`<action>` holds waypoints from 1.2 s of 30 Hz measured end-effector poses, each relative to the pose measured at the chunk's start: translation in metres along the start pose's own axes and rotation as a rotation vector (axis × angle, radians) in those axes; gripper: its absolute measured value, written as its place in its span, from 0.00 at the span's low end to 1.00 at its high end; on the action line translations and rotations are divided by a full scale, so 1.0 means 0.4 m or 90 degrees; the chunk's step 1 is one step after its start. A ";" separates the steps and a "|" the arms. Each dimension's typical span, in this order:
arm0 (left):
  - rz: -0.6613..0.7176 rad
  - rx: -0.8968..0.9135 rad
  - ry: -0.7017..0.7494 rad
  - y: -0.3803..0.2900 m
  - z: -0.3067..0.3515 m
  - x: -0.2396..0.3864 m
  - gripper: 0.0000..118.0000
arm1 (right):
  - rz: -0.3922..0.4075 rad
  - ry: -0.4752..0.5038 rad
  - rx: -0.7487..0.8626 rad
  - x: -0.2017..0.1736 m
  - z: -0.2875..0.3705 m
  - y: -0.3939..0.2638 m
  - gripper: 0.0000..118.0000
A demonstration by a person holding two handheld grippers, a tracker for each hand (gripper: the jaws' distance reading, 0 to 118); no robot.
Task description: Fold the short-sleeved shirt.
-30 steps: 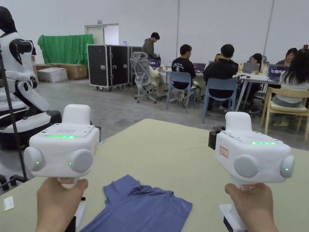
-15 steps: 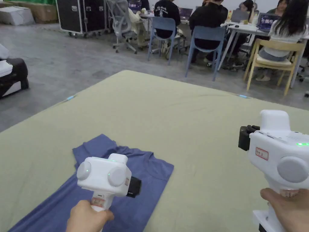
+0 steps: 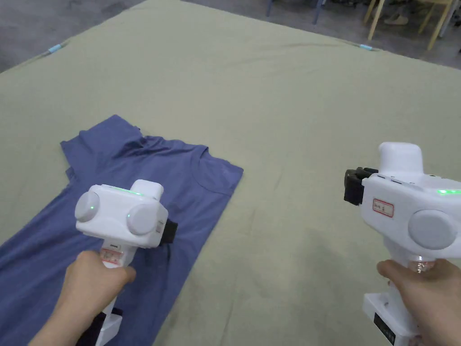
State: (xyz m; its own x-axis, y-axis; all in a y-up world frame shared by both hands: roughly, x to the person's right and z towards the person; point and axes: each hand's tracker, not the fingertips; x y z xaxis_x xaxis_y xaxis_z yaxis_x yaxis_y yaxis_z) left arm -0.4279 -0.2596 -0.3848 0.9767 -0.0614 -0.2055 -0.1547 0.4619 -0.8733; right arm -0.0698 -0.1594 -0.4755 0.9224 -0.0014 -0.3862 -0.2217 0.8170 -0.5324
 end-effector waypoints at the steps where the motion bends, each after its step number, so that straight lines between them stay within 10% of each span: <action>1: 0.011 0.031 -0.008 0.004 0.008 -0.018 0.13 | 0.000 0.000 -0.001 0.003 0.005 -0.012 0.02; 2: 0.047 0.045 -0.002 0.005 0.006 -0.038 0.00 | -0.004 0.000 -0.004 0.009 0.006 -0.018 0.02; 7: 0.184 0.055 -0.087 -0.023 0.009 -0.080 0.00 | -0.036 0.004 -0.010 0.080 0.054 -0.049 0.02; 18: 0.046 0.190 -0.120 0.102 0.314 0.126 0.00 | -0.074 -0.124 0.056 0.377 0.337 -0.076 0.02; 36: -0.562 0.145 -0.488 -0.070 0.514 1.231 0.00 | -0.201 -0.384 0.104 0.814 0.890 -0.325 0.02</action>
State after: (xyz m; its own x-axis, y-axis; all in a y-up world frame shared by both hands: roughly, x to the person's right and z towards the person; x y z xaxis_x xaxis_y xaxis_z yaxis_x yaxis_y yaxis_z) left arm 0.0880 -0.1208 -0.3709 0.5788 0.0719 0.8123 0.5700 0.6767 -0.4661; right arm 0.3718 -0.0608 -0.2639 0.9600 0.0288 0.2786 0.0925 0.9063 -0.4123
